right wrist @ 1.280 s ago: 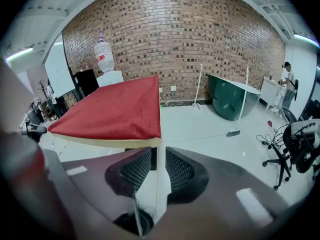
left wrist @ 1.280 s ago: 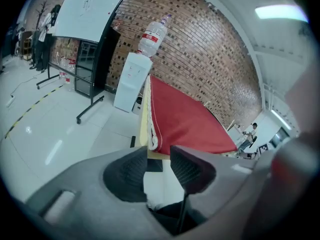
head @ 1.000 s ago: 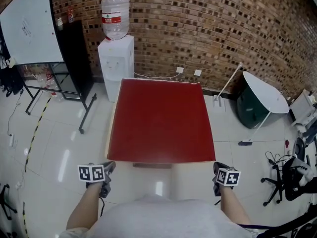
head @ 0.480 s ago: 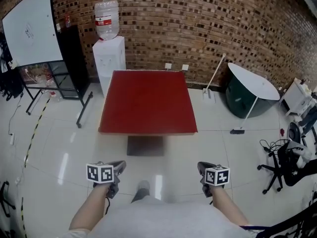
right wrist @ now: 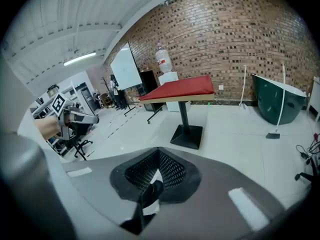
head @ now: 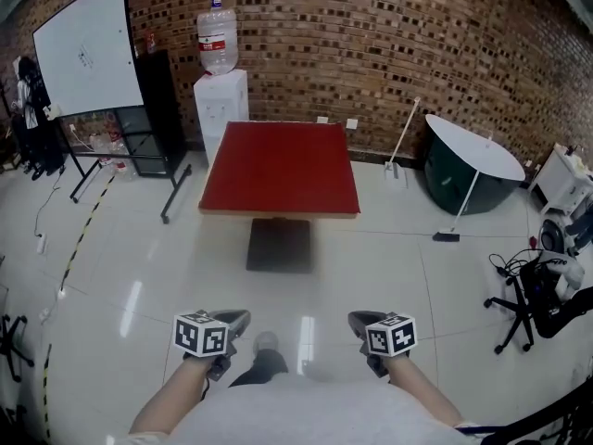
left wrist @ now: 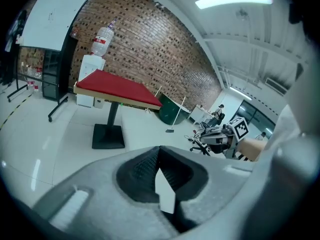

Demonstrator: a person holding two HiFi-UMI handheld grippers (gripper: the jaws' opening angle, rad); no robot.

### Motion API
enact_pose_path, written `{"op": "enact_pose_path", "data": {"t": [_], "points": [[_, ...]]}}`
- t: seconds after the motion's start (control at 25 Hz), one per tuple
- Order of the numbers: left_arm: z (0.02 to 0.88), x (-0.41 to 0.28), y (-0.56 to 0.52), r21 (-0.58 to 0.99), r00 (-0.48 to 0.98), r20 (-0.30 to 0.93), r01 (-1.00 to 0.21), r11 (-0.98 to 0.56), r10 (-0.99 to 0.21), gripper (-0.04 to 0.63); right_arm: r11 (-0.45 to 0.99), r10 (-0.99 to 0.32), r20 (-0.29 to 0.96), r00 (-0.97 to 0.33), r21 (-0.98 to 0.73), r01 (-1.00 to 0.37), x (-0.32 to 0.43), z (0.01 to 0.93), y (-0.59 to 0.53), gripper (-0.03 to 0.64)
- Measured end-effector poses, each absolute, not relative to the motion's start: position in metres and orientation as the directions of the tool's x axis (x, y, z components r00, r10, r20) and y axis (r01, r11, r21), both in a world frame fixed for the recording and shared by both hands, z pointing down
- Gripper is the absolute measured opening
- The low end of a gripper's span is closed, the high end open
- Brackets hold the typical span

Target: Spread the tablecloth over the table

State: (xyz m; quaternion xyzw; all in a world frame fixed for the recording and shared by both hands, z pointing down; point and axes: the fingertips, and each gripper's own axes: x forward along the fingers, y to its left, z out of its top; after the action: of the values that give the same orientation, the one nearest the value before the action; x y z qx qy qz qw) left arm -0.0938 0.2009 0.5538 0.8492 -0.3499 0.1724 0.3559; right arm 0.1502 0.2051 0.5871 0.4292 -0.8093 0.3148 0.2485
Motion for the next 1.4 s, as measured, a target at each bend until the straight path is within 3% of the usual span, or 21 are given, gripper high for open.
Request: {"op": "enact_pose_path", "data": {"t": [0.48,0.92,1.4], "points": [[0.456,-0.089,0.275,0.38,0.744,0.449,-0.66,-0.648,-0.495,0.0,0.56,-0.572,0.543,-0.614,-0.289,-0.777,0.085,0.482,0.29,0.002],[0.476,-0.163,0.414,0.411,0.787,0.429,-0.607,-0.681,-0.443,0.0,0.559,-0.617,0.526,-0.585,-0.23,-0.796,-0.01,0.474,0.421,0.001],[0.468,-0.184,0.464,0.334,0.779,0.448,-0.601,-0.726,-0.439,0.0,0.55,-0.629,0.51,-0.586,-0.241,-0.8,-0.039,0.473,0.478,0.001]]}}
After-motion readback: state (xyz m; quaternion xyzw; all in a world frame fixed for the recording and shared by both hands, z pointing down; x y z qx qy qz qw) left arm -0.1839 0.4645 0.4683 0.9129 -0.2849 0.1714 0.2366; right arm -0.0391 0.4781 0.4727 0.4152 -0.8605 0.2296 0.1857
